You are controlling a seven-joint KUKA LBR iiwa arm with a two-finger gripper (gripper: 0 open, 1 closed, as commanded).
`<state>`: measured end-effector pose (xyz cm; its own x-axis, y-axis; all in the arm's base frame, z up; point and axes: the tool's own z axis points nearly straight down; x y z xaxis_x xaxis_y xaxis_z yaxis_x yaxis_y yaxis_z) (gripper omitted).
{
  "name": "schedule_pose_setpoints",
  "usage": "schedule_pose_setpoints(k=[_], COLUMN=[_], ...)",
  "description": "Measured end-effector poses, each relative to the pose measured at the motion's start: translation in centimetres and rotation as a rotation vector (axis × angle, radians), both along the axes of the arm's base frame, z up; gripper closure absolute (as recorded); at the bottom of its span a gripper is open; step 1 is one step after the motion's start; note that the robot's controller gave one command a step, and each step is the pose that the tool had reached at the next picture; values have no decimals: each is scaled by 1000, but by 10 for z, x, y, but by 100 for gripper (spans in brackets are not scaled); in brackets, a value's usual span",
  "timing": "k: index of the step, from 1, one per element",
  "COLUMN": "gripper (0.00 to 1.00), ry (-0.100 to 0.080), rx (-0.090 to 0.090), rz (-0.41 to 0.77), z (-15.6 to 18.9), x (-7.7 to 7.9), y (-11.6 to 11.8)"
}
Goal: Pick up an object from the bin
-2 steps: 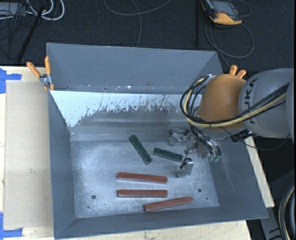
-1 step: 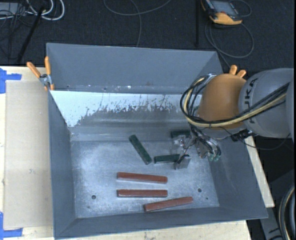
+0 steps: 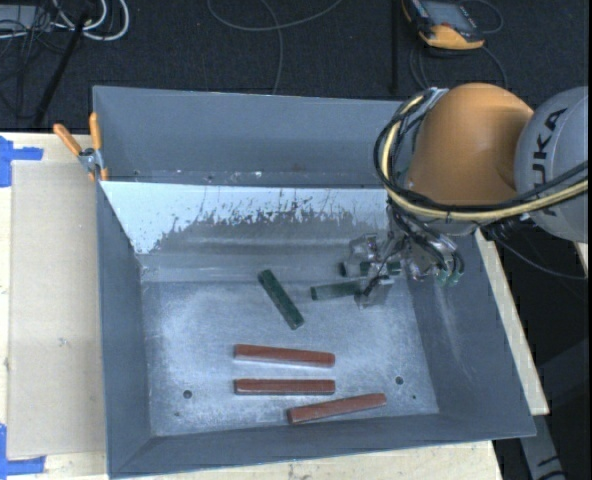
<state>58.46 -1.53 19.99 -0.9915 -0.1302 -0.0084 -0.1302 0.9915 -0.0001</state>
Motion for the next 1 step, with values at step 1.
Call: schedule_pose_setpoints(k=[1], gripper=[100], ry=[2], rx=[-2], rz=[316], z=[93], x=[-11], y=[56])
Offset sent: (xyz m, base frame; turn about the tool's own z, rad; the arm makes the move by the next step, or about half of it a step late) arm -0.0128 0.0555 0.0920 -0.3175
